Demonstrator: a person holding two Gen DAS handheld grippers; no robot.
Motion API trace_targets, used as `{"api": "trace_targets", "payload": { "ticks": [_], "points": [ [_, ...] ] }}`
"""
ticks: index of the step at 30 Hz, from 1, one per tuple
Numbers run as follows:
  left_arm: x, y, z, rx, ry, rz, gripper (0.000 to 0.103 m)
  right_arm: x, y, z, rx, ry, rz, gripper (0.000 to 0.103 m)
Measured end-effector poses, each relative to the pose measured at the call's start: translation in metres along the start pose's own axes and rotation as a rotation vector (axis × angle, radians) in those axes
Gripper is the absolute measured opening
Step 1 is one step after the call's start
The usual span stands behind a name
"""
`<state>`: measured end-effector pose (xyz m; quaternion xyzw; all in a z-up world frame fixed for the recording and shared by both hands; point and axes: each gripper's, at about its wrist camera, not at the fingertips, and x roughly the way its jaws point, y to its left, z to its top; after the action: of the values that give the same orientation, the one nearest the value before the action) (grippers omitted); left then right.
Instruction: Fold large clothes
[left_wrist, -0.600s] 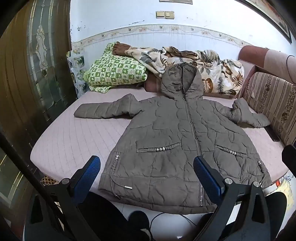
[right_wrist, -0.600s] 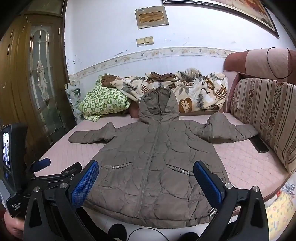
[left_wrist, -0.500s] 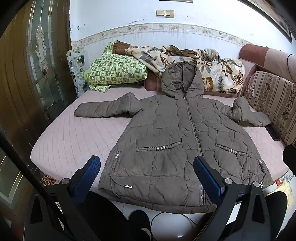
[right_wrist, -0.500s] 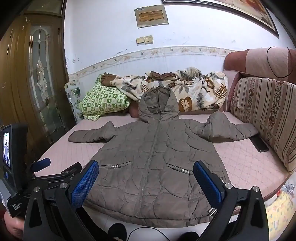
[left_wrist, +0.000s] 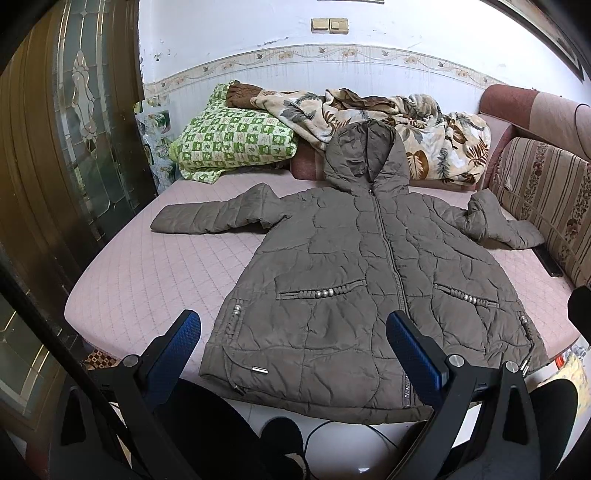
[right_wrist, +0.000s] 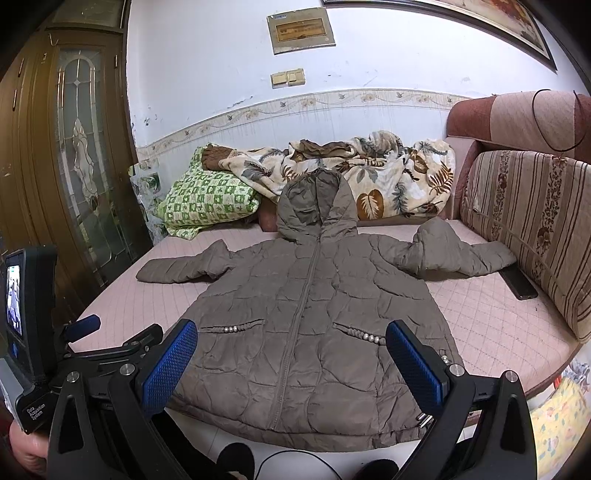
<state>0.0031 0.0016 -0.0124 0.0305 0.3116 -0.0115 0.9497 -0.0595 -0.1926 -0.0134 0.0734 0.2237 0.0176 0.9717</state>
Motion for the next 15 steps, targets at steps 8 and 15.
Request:
{"api": "trace_targets", "payload": {
  "ticks": [8, 15],
  "points": [
    [-0.0018, -0.0014, 0.0024, -0.001, 0.004, 0.001, 0.1, -0.0003, -0.0009, -0.0047, 0.014, 0.001, 0.001, 0.103],
    [-0.0014, -0.0004, 0.0017, -0.001, 0.002, 0.0, 0.1, -0.0005, -0.0015, -0.0048, 0.015, -0.003, 0.004, 0.103]
  ]
}}
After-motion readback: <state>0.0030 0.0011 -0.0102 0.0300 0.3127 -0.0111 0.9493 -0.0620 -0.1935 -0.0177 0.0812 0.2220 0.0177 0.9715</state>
